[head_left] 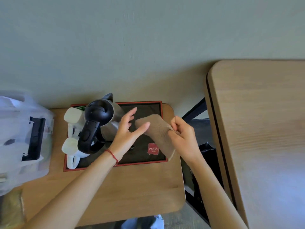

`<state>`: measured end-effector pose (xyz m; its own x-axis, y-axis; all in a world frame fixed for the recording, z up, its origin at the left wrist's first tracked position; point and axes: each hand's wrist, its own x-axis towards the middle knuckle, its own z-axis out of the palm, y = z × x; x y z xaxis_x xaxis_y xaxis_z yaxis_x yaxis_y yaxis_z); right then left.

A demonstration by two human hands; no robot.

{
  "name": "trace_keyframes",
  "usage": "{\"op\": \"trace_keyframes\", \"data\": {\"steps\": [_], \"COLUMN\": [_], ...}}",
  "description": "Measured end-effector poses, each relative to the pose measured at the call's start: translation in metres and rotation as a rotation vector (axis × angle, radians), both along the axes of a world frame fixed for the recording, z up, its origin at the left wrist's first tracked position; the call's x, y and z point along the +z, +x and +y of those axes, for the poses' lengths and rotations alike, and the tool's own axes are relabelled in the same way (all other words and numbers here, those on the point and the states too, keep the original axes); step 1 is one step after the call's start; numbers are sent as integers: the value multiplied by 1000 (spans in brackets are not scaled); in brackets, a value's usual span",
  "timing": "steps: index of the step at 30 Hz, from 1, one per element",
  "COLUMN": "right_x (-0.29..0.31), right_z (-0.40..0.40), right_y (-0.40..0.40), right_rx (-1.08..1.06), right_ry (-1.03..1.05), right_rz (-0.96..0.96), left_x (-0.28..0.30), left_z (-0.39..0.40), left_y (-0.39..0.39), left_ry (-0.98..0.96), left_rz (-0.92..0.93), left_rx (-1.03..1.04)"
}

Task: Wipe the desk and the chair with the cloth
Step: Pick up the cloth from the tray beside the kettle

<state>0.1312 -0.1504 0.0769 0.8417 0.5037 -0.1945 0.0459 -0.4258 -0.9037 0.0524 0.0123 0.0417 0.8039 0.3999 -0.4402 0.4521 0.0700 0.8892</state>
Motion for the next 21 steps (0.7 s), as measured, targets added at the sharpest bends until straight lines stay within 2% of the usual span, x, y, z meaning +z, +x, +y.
{"op": "trace_keyframes", "data": {"steps": [3,6,9,11,13,15,17,19,21], "right_x": [61,118,156,172,181,189,200,212,222], "right_z": [-19,-52,-95,-125,-148,-167,-190,-219,-255], "right_y": [2,-10,-38,-59,-78,-93,-100,-97,-89], "right_rx": [45,-157,-398,-353,-273,-304,-372,-396,-405], "right_ry": [75,165,337,338,301,336,352,247,159], "right_rz": [40,127,357,477,516,471,330,154,99], "left_x": [50,104,145,172,199,223,241,254,266], "left_z": [3,-1,-19,-42,-71,-103,-131,-157,-185], "left_y": [6,6,-2,-6,-6,-3,2,9,17], "left_ry": [-192,-318,-396,-437,-389,-284,-165,-73,1], "left_rz": [152,215,129,79,26,15,16,-39,-115], "left_rx": [-286,-527,-575,-572,-564,-539,-538,-579,-690]}}
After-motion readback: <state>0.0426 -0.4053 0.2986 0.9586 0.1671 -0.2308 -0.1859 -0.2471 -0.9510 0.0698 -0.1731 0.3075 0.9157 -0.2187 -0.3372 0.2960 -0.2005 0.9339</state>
